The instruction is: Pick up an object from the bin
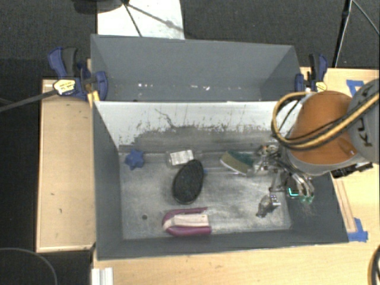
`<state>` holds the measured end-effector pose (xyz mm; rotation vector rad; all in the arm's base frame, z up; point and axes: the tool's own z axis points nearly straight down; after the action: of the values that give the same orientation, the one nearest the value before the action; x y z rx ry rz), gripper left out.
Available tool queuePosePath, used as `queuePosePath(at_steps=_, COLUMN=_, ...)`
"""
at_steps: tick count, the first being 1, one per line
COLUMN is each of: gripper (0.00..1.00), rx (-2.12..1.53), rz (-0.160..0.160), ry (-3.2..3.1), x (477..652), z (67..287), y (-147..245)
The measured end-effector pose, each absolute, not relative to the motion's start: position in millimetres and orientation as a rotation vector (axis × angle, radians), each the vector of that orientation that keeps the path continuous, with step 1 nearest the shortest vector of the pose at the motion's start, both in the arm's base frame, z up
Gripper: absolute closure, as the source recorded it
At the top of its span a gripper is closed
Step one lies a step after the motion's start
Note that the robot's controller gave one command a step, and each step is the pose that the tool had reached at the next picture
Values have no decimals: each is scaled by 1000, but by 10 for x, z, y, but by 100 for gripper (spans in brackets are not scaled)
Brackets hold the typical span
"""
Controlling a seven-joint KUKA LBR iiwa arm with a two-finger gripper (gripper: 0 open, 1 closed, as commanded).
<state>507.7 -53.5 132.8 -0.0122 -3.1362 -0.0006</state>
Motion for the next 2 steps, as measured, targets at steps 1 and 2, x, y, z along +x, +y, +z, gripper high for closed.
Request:
queuePosePath(at_steps=1, gripper=0, rx=-121, rz=9, ry=-3159, x=5842, z=895, y=-236)
queuePosePath(at_steps=2, gripper=0, rx=-282, rz=5, ry=-3133, x=5786, z=1025, y=150)
